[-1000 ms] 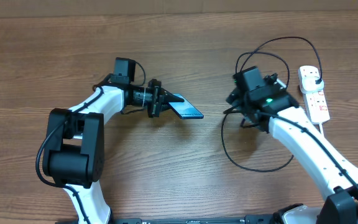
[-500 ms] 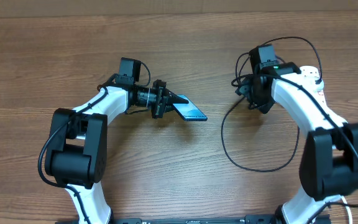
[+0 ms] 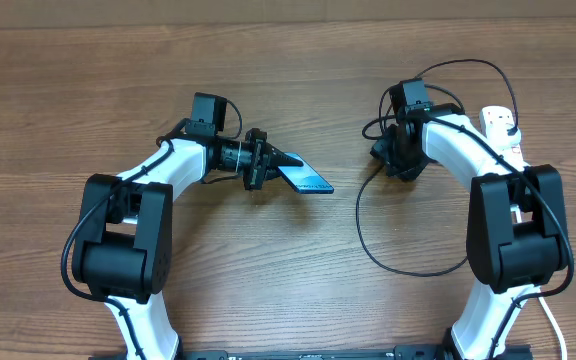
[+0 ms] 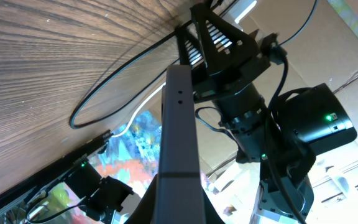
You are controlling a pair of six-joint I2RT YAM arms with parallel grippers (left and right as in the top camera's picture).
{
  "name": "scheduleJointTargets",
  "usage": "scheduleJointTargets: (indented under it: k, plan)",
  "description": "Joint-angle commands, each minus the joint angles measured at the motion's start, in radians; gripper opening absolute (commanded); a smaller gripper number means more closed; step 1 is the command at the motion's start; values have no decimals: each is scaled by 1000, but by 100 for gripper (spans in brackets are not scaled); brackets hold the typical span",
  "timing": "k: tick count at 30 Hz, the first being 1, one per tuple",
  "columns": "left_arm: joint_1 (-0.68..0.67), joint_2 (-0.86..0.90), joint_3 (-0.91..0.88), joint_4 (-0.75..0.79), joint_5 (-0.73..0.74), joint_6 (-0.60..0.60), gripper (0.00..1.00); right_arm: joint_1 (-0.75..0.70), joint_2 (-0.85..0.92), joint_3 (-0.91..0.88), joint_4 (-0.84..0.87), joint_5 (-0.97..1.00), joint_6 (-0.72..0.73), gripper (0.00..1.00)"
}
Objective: Plug charger to phone and switch on socket
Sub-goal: 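Move the right gripper over the black charging cable, then grasp the cable near the USB-C plug with the right gripper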
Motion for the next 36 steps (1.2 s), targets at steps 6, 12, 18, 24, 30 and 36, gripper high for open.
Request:
scheduleJointTargets:
  k: [6,12,18,24,30,36]
  plan:
    - [1,-2,12,3,29,-10,4,2,10,16,5,-18,-8,4]
    - [3,-2,12,3,28,-8,4,2,-152,15,-142,-18,-146,4]
    - [15,-2,12,85,69,2,4,18,-300,13,-251,-18,-341,4]
    - [100,-2,12,259,195,2,4,106,-297,-107,-260,-33,-423,4]
    - [134,-2,12,259,193,2,4,197,-297,-273,-106,-32,-423,27]
    - [133,-2,12,259,192,21,6,204,-297,-284,-1,52,-419,70]
